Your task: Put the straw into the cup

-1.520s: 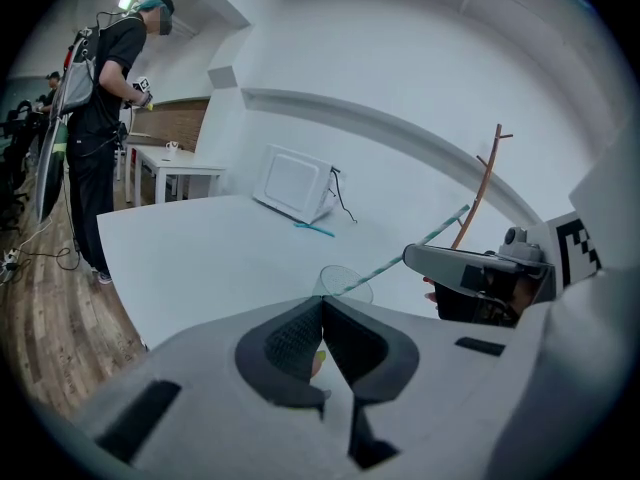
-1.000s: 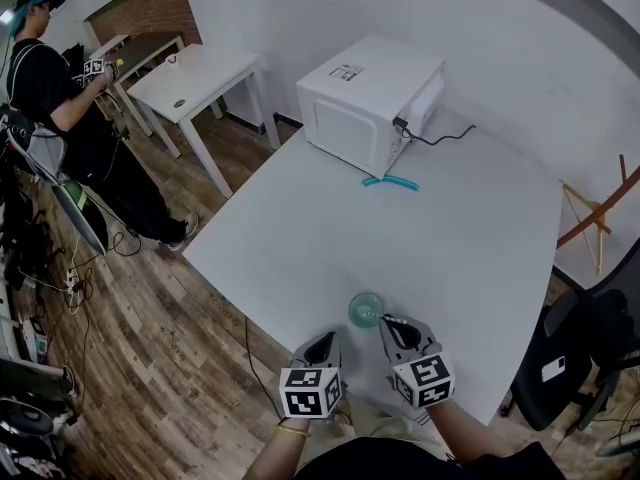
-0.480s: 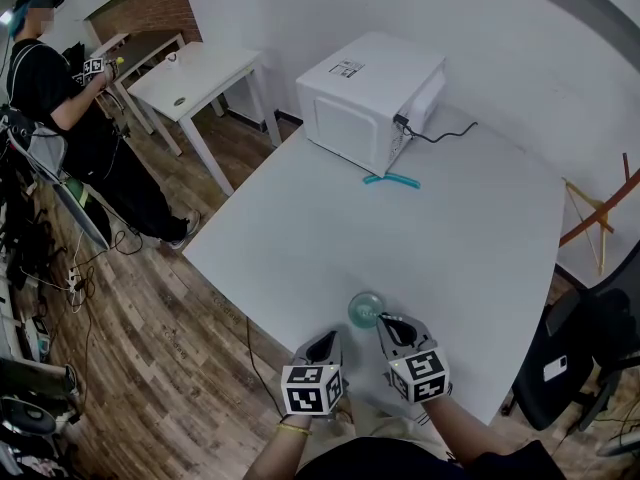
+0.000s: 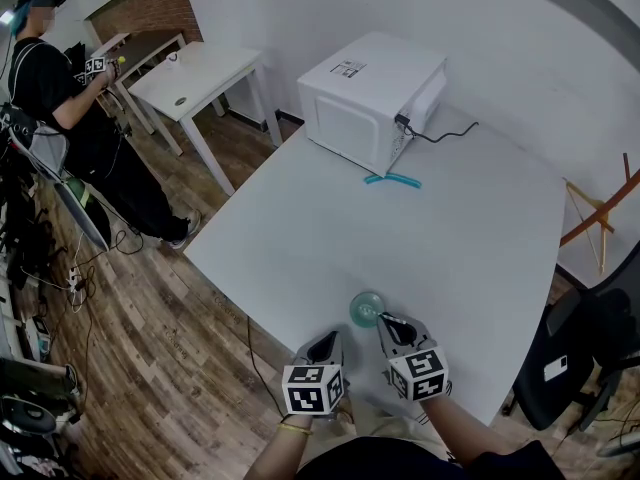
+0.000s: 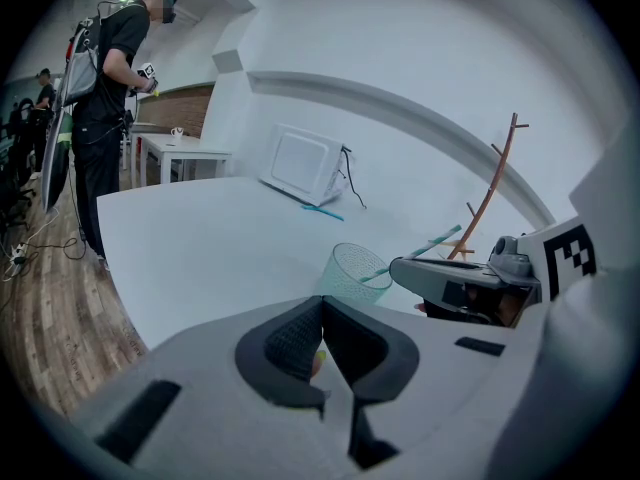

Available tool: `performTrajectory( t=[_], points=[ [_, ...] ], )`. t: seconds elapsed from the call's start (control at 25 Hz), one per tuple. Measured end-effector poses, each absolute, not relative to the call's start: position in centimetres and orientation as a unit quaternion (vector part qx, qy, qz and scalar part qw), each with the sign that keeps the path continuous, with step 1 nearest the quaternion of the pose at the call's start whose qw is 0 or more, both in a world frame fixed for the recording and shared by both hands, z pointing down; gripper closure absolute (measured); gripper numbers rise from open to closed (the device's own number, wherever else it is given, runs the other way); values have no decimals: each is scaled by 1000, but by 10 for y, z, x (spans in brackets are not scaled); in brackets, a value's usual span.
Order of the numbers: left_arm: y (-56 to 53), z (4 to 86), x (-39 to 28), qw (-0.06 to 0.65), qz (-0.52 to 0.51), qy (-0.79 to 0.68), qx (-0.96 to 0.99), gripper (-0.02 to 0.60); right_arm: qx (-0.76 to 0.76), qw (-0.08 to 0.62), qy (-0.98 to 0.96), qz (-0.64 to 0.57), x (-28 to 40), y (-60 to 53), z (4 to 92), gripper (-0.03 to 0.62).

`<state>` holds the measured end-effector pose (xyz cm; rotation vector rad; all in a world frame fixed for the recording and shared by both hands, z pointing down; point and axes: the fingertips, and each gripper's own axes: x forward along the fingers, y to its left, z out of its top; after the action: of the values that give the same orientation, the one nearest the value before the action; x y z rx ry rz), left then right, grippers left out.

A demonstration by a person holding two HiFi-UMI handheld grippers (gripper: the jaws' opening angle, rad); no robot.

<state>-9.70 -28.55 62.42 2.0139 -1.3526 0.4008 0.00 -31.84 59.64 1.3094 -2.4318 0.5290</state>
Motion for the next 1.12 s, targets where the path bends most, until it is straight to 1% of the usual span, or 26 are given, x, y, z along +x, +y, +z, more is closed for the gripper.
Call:
performTrajectory(
  t=[0.32, 0.36, 0.44, 0.48, 0.72, 1.12],
  points=[
    [-285, 623, -97, 334, 152, -517, 774, 561, 470, 163, -846, 192, 4, -320, 600, 549],
    [-285, 623, -97, 334, 152, -517, 774, 561, 472, 162, -845, 194, 5, -320, 600, 541],
    [-284, 621, -98, 333, 151, -517, 774, 561, 473, 162, -843, 198, 6, -320, 601, 494],
    [-284, 620, -99, 332, 151, -517, 774, 561, 473, 161, -843, 201, 6, -320, 601, 480],
    [-278, 616, -103, 331, 151, -517, 775, 561, 467, 168, -843, 206, 4, -313, 601, 448],
    [-263, 605, -110, 321, 147, -512, 783, 561, 476, 168, -840, 199, -2, -296, 591, 444]
  ],
)
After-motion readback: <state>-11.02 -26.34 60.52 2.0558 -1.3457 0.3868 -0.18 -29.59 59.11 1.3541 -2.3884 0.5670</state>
